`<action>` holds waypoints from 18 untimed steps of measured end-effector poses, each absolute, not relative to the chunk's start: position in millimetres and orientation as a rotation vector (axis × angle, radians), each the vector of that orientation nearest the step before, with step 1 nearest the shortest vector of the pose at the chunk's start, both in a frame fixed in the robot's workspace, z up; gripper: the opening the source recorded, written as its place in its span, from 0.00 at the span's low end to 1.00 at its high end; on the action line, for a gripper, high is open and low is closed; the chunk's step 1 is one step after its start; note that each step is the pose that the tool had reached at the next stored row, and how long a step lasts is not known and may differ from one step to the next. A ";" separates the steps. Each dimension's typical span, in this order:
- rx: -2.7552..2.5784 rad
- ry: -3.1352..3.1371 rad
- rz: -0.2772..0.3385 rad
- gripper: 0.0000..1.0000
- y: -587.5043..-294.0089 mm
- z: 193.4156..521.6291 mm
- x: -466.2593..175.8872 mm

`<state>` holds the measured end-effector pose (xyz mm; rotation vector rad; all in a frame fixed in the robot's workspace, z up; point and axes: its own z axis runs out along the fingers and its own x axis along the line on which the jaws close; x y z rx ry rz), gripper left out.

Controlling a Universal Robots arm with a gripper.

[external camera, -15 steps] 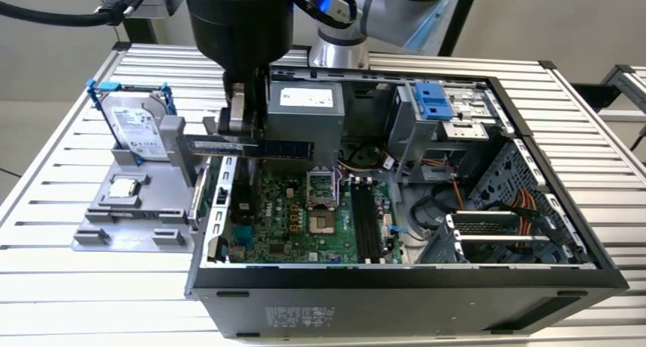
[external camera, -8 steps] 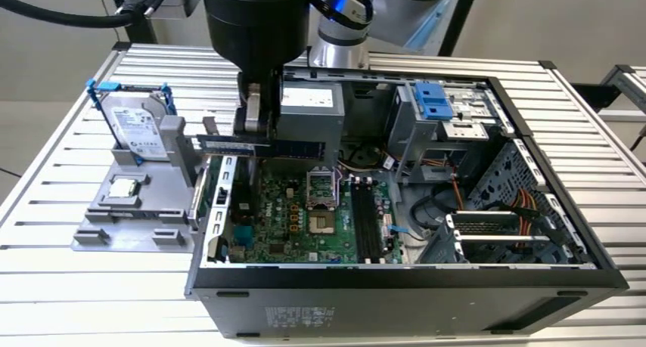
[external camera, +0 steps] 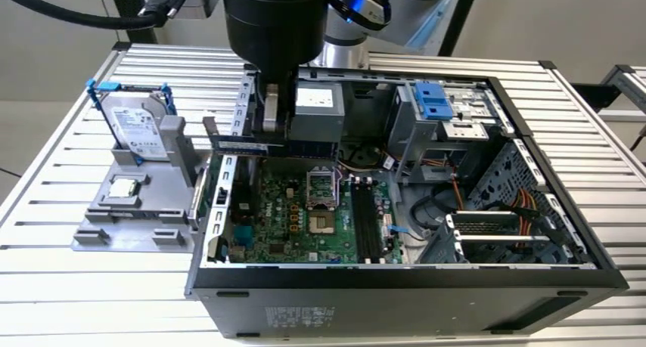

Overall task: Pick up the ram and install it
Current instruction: 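Pick up the ram and move it above insertion slot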

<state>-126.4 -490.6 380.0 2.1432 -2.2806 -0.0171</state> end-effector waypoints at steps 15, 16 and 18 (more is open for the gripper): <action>2.143 -2.280 -0.017 0.00 -490.6 380.0 -102.3; 2.143 -2.281 -0.017 0.00 -490.6 380.0 -101.0; 2.143 -2.281 -0.017 0.00 -490.5 379.9 -98.4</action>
